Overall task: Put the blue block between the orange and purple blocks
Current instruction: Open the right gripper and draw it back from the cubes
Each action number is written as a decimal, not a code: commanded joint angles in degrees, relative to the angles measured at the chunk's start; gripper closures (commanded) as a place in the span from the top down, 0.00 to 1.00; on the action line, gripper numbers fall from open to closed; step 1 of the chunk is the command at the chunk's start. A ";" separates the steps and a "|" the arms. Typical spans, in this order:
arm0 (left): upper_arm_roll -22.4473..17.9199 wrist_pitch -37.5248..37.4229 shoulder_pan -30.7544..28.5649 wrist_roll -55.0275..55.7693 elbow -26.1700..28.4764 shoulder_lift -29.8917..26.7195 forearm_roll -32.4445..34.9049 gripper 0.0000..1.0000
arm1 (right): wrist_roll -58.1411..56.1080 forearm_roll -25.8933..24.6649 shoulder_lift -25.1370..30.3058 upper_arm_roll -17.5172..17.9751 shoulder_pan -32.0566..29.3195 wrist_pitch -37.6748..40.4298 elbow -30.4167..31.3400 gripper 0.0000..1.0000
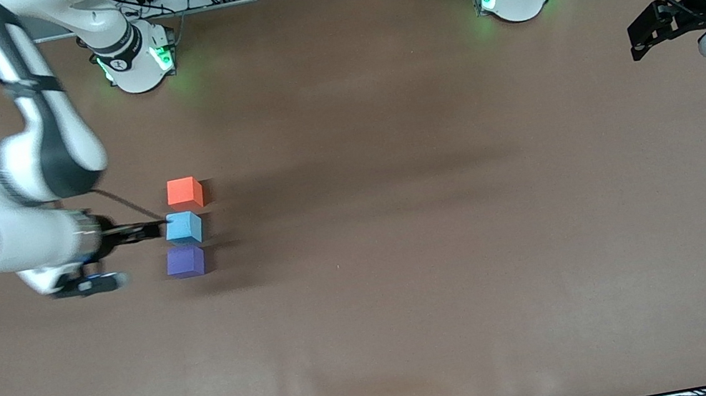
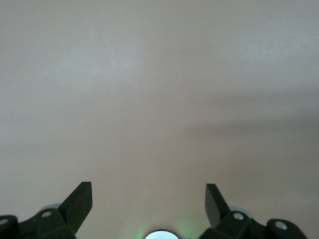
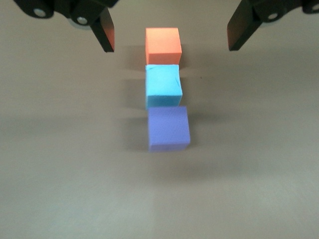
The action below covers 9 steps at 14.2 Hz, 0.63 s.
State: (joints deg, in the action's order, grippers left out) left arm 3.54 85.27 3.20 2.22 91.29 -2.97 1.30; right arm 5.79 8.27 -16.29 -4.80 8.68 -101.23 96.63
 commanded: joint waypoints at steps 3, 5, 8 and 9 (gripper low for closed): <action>0.41 -1.16 -0.48 0.59 -1.03 0.16 0.02 1.00 | -2.61 -0.27 -1.03 0.84 -7.08 8.39 -16.35 1.00; 0.50 -1.16 -0.48 0.68 -1.03 0.16 0.02 1.00 | -6.30 -0.36 -0.85 0.84 -9.28 12.61 -21.11 1.00; 0.50 -1.16 -0.57 0.77 -1.03 0.16 -0.07 1.00 | -6.06 -4.11 0.02 0.66 -9.82 18.85 -24.02 1.00; 0.50 -1.25 -0.57 0.77 -1.03 0.16 -0.07 1.00 | -5.79 -6.92 1.51 1.01 -9.65 20.79 -24.81 1.00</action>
State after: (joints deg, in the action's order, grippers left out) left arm 3.53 85.22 3.13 2.24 91.27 -2.97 1.30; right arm 0.21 5.23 -15.95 -4.90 -0.71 -83.84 74.12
